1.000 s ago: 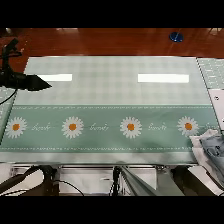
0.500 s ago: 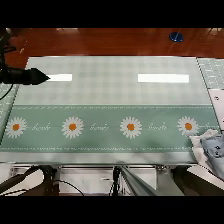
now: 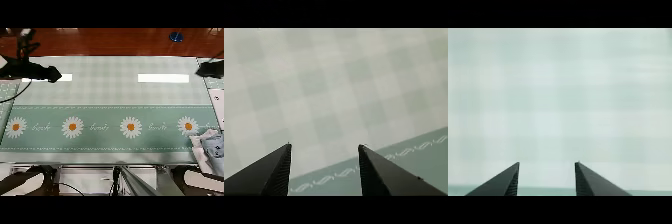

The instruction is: Fold the shirts.

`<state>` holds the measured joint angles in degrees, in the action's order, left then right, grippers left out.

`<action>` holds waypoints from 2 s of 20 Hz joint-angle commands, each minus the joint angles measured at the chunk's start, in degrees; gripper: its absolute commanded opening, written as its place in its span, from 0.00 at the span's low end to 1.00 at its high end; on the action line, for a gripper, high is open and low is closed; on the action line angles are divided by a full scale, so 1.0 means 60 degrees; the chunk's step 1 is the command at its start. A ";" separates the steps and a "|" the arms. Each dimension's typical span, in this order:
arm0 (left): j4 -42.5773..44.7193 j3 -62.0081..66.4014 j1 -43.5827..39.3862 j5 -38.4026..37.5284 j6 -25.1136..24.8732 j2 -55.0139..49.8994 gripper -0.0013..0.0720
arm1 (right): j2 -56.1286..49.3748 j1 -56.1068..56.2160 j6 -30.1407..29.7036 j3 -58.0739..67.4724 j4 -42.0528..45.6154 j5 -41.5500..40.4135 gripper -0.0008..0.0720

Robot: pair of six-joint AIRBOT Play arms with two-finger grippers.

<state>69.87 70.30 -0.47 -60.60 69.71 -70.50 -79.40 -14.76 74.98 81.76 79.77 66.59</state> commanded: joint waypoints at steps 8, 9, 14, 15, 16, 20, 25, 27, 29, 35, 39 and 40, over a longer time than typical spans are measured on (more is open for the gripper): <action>0.1792 0.0036 -0.0940 -0.1665 0.1428 -0.0827 0.70 | -0.0685 0.3388 0.0794 0.0222 0.0900 0.1880 0.61; 0.1792 0.0036 -0.0936 -0.1665 0.1428 -0.0831 0.70 | -0.0685 0.3384 0.0794 0.0222 0.0852 0.1876 0.61; 0.1792 0.0036 -0.0940 -0.1665 0.1428 -0.0831 0.69 | -0.0685 0.3381 0.0794 0.0222 0.0871 0.1872 0.61; 0.1792 0.0036 -0.0936 -0.1665 0.1428 -0.0831 0.70 | -0.0685 0.3381 0.0794 0.0222 0.0871 0.1872 0.61; 0.1789 0.0036 -0.0940 -0.1665 0.1428 -0.0831 0.70 | -0.0685 0.3381 0.0790 0.0222 0.0871 0.1872 0.61; 0.1792 0.0036 -0.0940 -0.1665 0.1428 -0.0831 0.70 | -0.0685 0.3381 0.0794 0.0222 0.0871 0.1872 0.61; 0.1789 0.0036 -0.0940 -0.1665 0.1428 -0.0831 0.70 | -0.0685 0.3381 0.0794 0.0222 0.0871 0.1872 0.61; 0.1789 0.0036 -0.0936 -0.1665 0.1428 -0.0831 0.70 | -0.0685 0.3381 0.0790 0.0222 0.0871 0.1872 0.61; 0.1792 0.0036 -0.0936 -0.1665 0.1428 -0.0831 0.70 | -0.0685 0.3381 0.0790 0.0222 0.0871 0.1872 0.61; 0.1789 0.0036 -0.0940 -0.1665 0.1428 -0.0831 0.70 | -0.0685 0.3381 0.0790 0.0222 0.0871 0.1872 0.61; 0.1789 0.0036 -0.0936 -0.1665 0.1428 -0.0831 0.70 | -0.0685 0.3381 0.0790 0.0222 0.0871 0.1872 0.61; 0.1789 0.0036 -0.0940 -0.1661 0.1428 -0.0831 0.70 | -0.0685 0.3381 0.0790 0.0222 0.0871 0.1872 0.61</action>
<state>80.60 70.46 -6.09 -70.59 78.30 -75.44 -83.50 5.50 79.72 83.02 85.01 77.82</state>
